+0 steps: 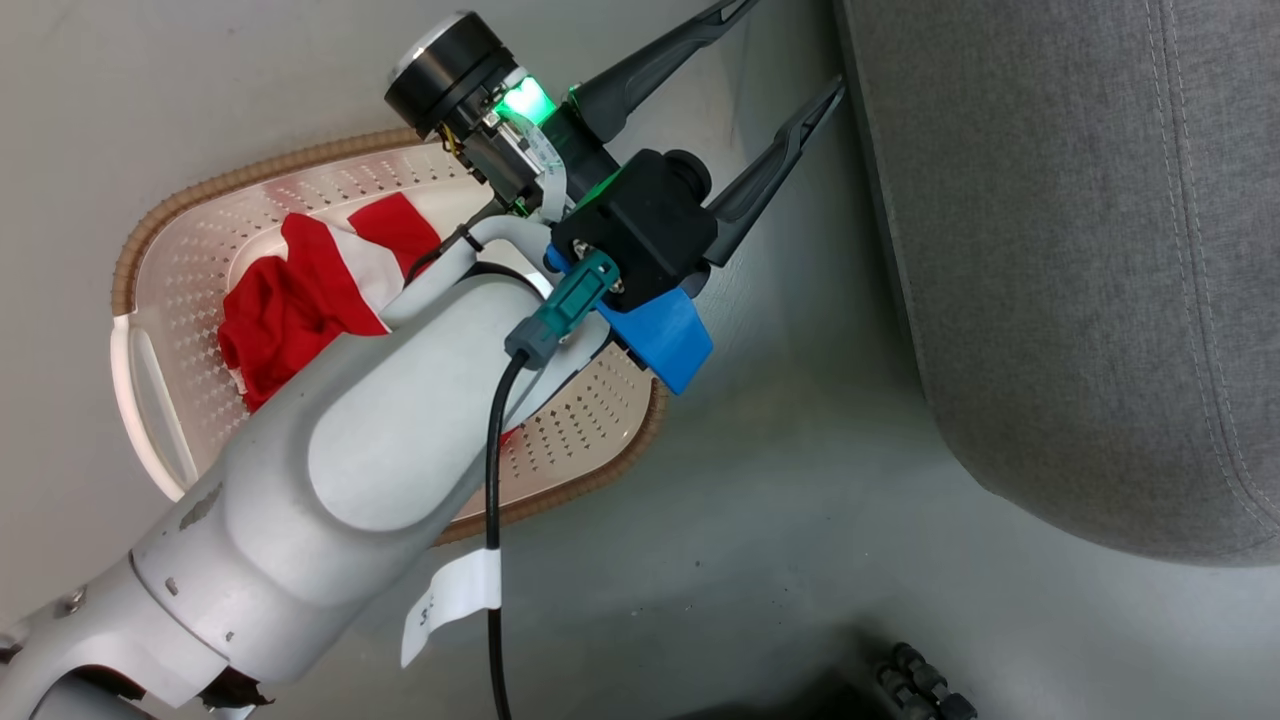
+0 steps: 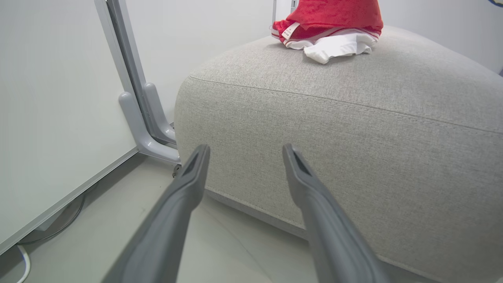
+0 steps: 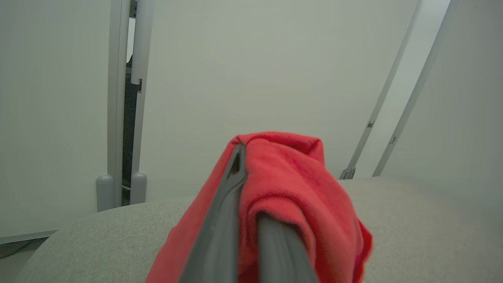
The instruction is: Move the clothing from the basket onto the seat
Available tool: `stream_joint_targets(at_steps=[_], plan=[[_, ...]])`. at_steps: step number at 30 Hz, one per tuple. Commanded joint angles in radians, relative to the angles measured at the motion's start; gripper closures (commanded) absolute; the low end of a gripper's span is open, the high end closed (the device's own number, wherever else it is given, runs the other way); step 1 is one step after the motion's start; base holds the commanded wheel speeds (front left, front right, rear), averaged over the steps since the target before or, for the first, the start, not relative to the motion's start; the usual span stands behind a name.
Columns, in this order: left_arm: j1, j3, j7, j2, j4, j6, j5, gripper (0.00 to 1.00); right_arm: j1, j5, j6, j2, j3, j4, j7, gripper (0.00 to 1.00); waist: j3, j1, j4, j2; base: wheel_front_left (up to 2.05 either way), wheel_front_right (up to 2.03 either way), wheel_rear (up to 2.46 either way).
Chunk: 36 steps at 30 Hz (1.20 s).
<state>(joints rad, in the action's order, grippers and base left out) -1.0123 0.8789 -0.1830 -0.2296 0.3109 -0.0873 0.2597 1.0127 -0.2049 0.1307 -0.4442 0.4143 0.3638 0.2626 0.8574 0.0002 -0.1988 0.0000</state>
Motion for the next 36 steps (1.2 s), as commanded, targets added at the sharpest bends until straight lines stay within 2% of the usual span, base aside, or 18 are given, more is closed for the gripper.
stream_joint_targets(at_steps=[1,6,11,12,13,14,18,28,36], plan=[[-0.006,-0.001,0.003,-0.008,-0.008,0.008,-0.001,0.0,-0.029,0.007,0.0,0.024,-0.011,0.029,0.003,1.0,0.001,-0.0002,-0.001,0.0,0.0,0.0,0.0],[-0.019,-0.001,0.011,-0.011,-0.026,0.01,0.002,0.0,-0.063,0.009,0.0,0.068,-0.044,0.132,0.004,1.0,0.01,-0.0002,0.003,0.0,0.0,0.0,0.0],[-0.019,-0.001,0.011,-0.015,-0.033,0.016,0.004,0.0,-0.068,-0.004,0.0,0.08,-0.044,0.17,0.004,1.0,0.015,-0.0002,0.005,0.0,0.0,0.0,0.0],[-0.018,-0.001,0.009,-0.016,-0.033,0.017,0.006,0.0,-0.069,-0.009,0.0,0.082,-0.037,0.167,0.004,0.7,0.013,-0.0002,0.004,0.0,0.0,0.0,0.0],[-0.015,0.0,0.006,-0.018,-0.03,0.017,0.008,0.0,-0.077,-0.012,0.0,0.086,-0.031,0.168,0.004,0.15,0.009,-0.0002,0.003,0.0,0.0,0.0,0.0],[-0.012,-0.001,0.002,-0.018,-0.027,0.018,0.01,0.0,-0.088,-0.017,0.0,0.089,-0.026,0.166,0.004,0.0,0.002,-0.0002,0.002,0.0,0.0,0.0,0.0],[0.01,-0.002,-0.02,-0.008,-0.011,0.026,0.023,0.0,-0.161,-0.025,0.0,0.098,-0.022,0.127,0.004,0.0,-0.042,-0.0002,0.001,0.0,0.0,0.0,0.0],[0.109,-0.032,-0.074,0.005,0.056,0.052,0.076,0.0,-0.446,-0.012,0.0,0.172,-0.024,-0.059,0.004,0.0,-0.221,-0.0002,-0.006,0.0,0.0,0.0,0.0],[0.237,-0.14,-0.083,0.005,0.044,0.099,0.118,0.0,-0.585,0.0,0.0,0.225,-0.139,-0.247,0.004,0.0,-0.372,-0.0002,0.014,0.0,0.0,0.0,0.0]])
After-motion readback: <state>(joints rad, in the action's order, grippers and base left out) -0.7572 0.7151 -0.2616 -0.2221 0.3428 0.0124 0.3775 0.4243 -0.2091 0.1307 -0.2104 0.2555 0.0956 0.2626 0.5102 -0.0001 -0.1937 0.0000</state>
